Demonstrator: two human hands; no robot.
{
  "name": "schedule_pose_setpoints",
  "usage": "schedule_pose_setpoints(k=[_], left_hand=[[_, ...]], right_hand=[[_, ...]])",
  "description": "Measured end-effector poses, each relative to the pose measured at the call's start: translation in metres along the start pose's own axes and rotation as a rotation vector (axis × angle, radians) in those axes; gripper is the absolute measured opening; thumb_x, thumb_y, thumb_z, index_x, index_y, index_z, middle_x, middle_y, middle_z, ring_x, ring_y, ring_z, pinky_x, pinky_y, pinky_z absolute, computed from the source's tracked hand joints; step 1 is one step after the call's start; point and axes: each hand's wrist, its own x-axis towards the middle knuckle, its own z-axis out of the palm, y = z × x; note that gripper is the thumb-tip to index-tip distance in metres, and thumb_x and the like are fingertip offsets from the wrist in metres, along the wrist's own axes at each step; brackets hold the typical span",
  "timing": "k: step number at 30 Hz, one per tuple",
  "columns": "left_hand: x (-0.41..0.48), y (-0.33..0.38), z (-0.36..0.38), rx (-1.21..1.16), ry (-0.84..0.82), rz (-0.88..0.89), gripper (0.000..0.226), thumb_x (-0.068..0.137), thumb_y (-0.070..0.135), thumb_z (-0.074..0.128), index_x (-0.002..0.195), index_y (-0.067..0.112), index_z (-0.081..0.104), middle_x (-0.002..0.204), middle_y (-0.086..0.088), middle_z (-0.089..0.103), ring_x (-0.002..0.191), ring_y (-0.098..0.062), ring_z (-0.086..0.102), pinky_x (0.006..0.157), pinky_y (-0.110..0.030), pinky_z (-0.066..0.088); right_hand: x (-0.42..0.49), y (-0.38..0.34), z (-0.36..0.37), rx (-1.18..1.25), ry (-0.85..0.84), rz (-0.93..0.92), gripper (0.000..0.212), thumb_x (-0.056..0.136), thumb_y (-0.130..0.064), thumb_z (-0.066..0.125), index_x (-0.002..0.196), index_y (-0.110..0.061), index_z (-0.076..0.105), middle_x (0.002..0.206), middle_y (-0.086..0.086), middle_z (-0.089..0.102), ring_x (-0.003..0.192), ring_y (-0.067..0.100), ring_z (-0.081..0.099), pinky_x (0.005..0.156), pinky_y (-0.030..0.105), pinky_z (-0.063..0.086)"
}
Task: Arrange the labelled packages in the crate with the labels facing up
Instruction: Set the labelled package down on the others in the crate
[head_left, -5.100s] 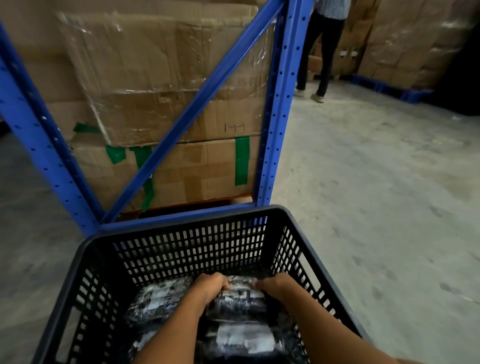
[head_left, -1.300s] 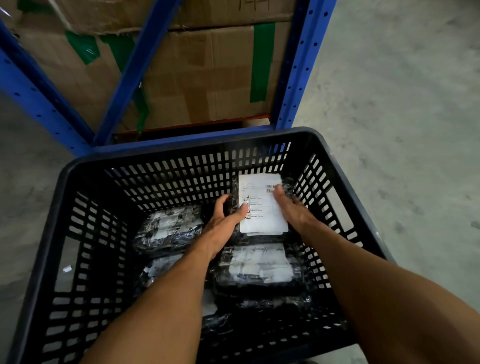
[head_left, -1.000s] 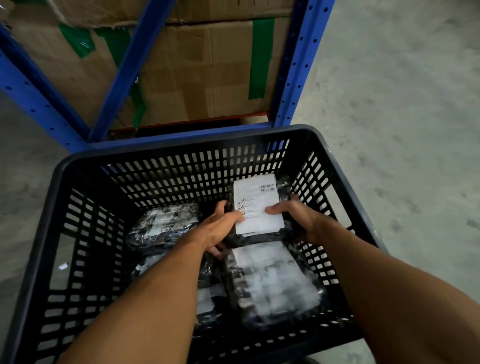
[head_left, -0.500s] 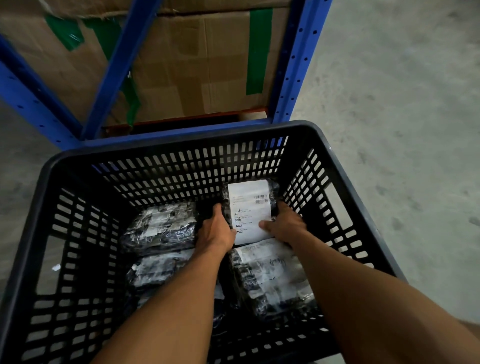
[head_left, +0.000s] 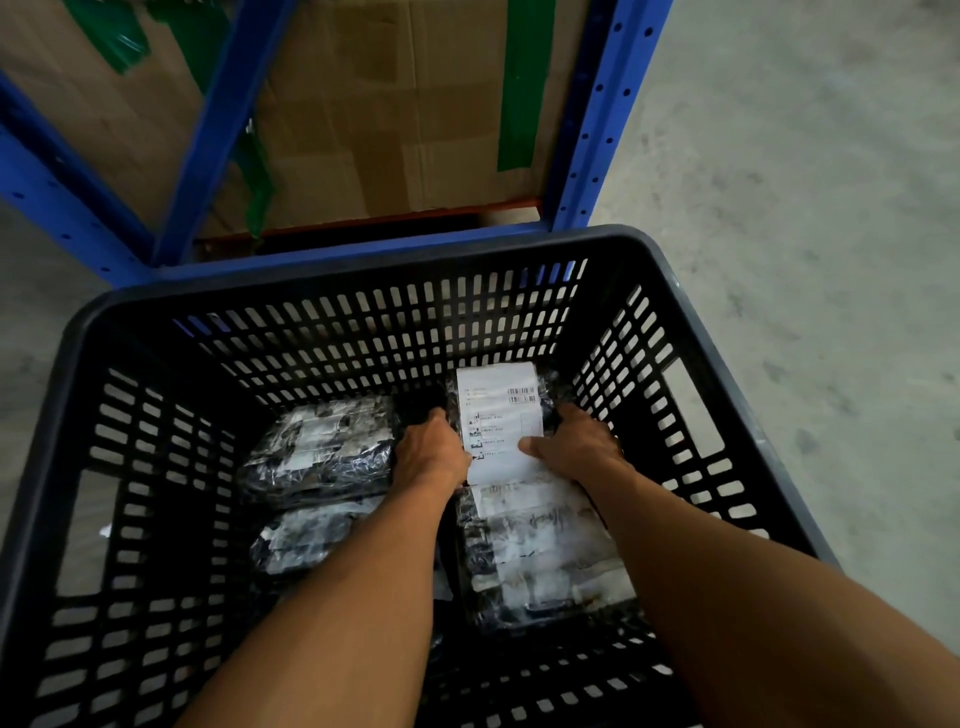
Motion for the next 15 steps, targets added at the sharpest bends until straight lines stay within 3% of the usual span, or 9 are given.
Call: schedule_pose_setpoints(k=[7,11,13,15], left_hand=[[-0.011,0.004,0.001,0.147,-0.013,0.021,0.036,0.1,0.006,0.053,0.136,0.008,0.05,0.127,-0.014,0.064,0.113,-0.031,0.064,0.097,-0.041,0.054],[-0.025,0.01,-0.004,0.172,-0.131,-0.025,0.067,0.1,0.005,0.049,0.159,0.005,0.017,0.151,-0.019,0.046,0.135,-0.036,0.048,0.111,-0.043,0.043],[-0.034,0.013,-0.01,0.16,-0.209,0.011,0.058,0.1,0.012,0.05,0.155,0.004,0.033,0.151,-0.018,0.047,0.133,-0.035,0.051,0.11,-0.042,0.043],[-0.045,0.016,-0.017,0.128,-0.257,0.046,0.043,0.101,0.019,0.051,0.142,0.007,0.054,0.142,-0.015,0.056,0.124,-0.032,0.058,0.104,-0.042,0.049]], right_hand=[[-0.008,-0.001,0.003,-0.001,0.02,-0.003,0.063,0.083,-0.045,0.07,0.137,-0.025,0.044,0.126,0.014,0.059,0.113,0.034,0.058,0.094,0.044,0.052],[-0.016,0.0,0.003,-0.093,-0.045,0.006,0.058,0.09,-0.049,0.058,0.133,-0.012,0.048,0.123,0.014,0.06,0.109,0.031,0.06,0.088,0.037,0.051],[-0.023,0.0,0.0,-0.132,-0.075,0.018,0.057,0.092,-0.051,0.053,0.129,-0.007,0.053,0.115,0.013,0.062,0.099,0.027,0.062,0.076,0.032,0.049],[-0.03,0.001,-0.004,-0.149,-0.118,0.014,0.059,0.094,-0.054,0.047,0.13,-0.008,0.054,0.122,0.013,0.061,0.102,0.026,0.06,0.085,0.033,0.048]])
